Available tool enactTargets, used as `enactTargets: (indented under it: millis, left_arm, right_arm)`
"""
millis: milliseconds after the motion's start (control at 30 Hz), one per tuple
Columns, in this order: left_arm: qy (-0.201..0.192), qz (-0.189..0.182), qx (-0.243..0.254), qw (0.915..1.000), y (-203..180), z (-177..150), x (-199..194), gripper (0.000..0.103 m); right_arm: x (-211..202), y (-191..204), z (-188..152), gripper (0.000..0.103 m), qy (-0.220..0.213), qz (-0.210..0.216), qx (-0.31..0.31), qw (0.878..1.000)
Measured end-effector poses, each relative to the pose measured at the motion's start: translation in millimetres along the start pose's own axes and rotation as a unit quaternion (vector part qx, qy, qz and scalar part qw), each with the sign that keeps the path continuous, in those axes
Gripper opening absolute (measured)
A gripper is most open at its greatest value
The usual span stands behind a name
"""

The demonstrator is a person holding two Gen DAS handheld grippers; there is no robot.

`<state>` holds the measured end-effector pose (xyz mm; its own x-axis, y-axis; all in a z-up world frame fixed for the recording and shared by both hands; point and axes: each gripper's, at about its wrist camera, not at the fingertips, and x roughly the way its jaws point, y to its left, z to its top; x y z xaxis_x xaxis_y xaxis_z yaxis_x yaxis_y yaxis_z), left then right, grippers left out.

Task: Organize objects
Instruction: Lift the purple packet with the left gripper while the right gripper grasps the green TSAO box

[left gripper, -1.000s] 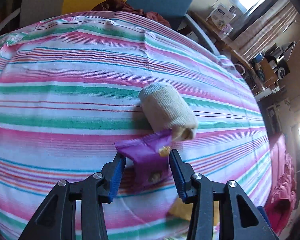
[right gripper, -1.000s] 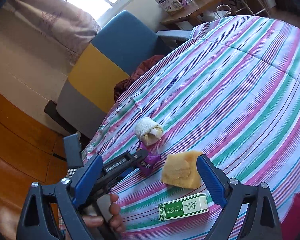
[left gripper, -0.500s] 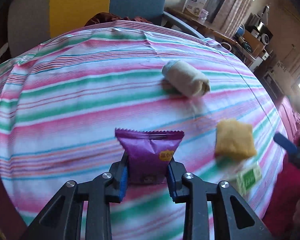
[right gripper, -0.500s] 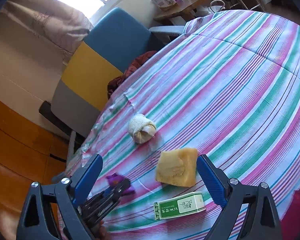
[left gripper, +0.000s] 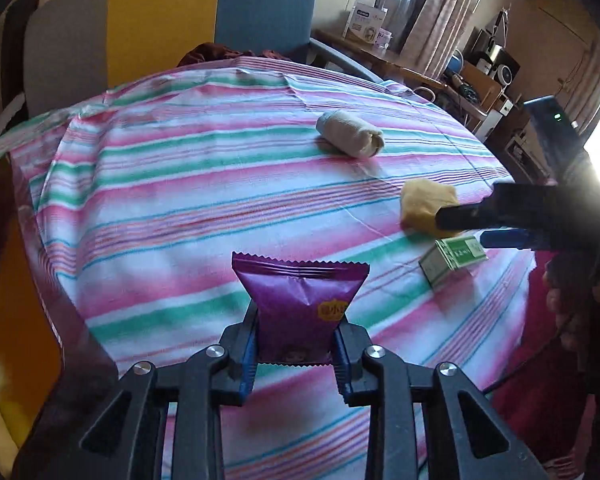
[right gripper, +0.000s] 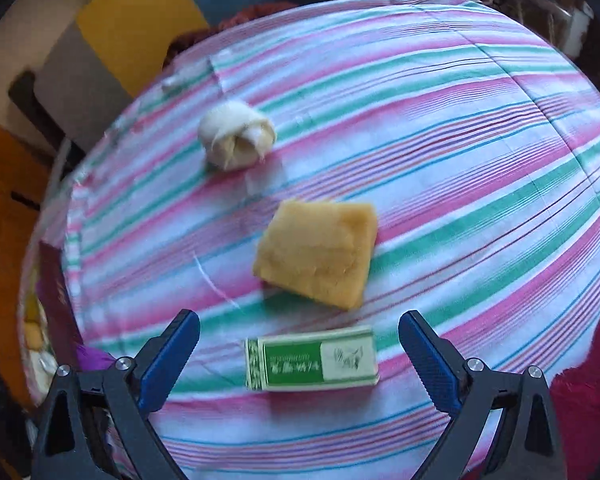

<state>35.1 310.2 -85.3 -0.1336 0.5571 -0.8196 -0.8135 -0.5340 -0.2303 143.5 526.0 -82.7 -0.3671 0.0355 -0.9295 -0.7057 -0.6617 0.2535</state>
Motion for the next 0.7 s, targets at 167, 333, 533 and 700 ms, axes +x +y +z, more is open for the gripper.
enactTargets:
  millis: [167,333,533,700]
  left_arm:
    - [0.032,-0.005,-0.012,0.9994,9,-21,1,0.03]
    - [0.027,-0.003,-0.016,0.9995,14,-28,1,0.031]
    - [0.011,-0.006,-0.022,0.9997,17,-31,3,0.031]
    - [0.005,0.0,-0.022,0.9998,17,-32,1,0.031]
  right_arm:
    - [12,14,-8,0.093,0.017,-0.065,-0.05,0.996]
    - [24,30,-17,0.071,0.038,-0.07,-0.107,0.991]
    - [22,49,-33,0.071,0.01,0.025,-0.141,0.99]
    - [28,64,-37,0.071,0.007,0.018,-0.17,0.985]
